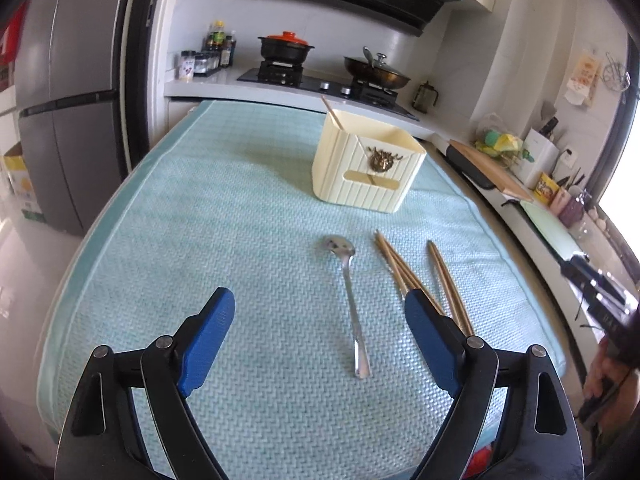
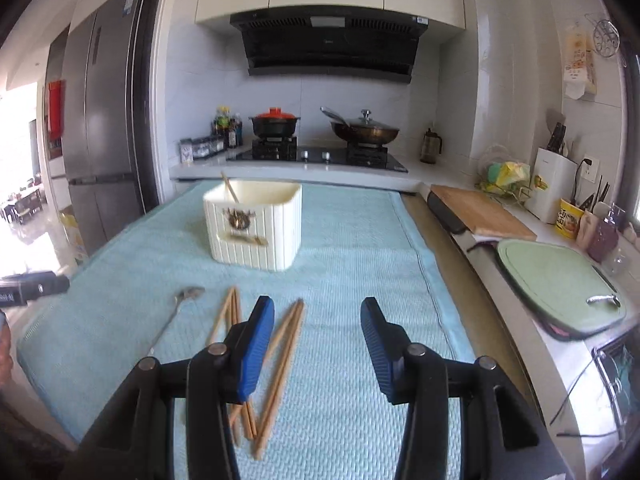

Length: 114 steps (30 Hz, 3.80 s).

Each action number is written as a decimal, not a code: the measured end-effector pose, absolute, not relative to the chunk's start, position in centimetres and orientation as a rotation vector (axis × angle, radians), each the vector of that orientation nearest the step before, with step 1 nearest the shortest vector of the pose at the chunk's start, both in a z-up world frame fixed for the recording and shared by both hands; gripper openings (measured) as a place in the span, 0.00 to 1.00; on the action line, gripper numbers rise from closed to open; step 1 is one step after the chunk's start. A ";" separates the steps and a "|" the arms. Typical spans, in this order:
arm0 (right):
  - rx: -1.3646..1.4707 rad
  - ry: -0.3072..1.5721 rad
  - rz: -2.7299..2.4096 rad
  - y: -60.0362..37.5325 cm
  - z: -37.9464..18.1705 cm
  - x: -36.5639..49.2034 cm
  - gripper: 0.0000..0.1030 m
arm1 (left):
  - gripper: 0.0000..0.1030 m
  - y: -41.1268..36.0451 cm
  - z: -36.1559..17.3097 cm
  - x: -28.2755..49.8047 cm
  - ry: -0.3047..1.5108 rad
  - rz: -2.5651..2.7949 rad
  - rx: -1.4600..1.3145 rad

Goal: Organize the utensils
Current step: 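Withdraw both grippers from the holder back over the remaining utensils, then grasp the second steel spoon with the left gripper while the right grasps a chopstick, then carry the spoon with the left gripper while the right carries the chopstick above the holder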

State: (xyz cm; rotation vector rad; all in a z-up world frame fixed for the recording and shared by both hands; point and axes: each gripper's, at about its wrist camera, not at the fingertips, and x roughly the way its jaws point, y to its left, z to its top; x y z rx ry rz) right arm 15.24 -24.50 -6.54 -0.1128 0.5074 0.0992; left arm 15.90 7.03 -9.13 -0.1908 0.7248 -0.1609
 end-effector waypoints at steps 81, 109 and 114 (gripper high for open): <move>-0.044 0.932 0.171 -24.3 -18.5 32.3 0.16 | 0.76 -0.4 -18.7 31.5 0.982 -0.177 0.010; 0.184 0.877 0.274 -26.6 -15.9 38.5 0.06 | 0.01 1.7 -14.5 31.2 0.827 -0.271 -0.101; 0.212 0.793 0.307 -27.3 -12.4 37.1 0.06 | 0.01 2.1 -11.1 29.8 0.744 -0.299 -0.131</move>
